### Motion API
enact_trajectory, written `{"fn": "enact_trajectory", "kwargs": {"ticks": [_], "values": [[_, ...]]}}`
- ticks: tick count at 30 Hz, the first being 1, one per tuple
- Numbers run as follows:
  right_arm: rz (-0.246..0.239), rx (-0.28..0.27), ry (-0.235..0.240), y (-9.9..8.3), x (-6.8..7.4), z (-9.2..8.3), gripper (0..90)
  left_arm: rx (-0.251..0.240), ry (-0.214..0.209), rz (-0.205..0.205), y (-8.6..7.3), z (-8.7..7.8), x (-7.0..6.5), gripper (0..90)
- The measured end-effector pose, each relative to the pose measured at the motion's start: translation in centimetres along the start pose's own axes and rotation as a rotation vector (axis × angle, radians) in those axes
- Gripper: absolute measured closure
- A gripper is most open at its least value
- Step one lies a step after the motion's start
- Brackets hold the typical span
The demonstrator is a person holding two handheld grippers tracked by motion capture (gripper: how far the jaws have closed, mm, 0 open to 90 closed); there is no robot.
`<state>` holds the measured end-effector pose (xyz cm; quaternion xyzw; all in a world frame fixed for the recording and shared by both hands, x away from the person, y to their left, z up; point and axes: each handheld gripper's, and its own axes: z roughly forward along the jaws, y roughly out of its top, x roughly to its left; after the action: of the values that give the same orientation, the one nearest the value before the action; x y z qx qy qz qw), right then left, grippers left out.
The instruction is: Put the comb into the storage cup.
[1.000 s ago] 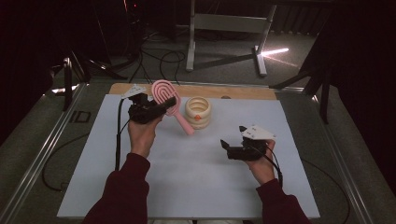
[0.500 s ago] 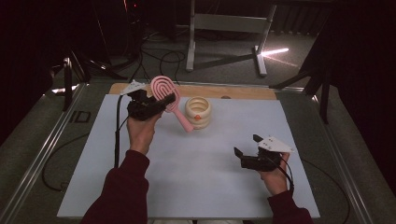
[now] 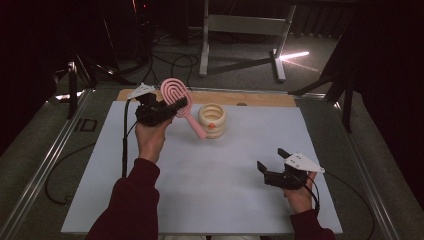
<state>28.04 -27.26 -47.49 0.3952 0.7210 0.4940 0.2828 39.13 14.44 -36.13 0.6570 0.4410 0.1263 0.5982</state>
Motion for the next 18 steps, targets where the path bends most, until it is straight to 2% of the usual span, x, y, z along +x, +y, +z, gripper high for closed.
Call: {"fn": "enact_trajectory", "kwargs": {"ticks": [8, 18], "values": [[0.02, -0.023, -0.005, -0.6, -0.5, -0.9, 11.1, 0.004, 0.004, 0.014, 0.4, 0.1, 0.1, 63.6], [0.031, -0.027, -0.018, -0.9, -1.6, -1.4, 11.1, -0.011, 0.003, -0.018, 0.9, 0.2, 0.7, 63.6]]}}
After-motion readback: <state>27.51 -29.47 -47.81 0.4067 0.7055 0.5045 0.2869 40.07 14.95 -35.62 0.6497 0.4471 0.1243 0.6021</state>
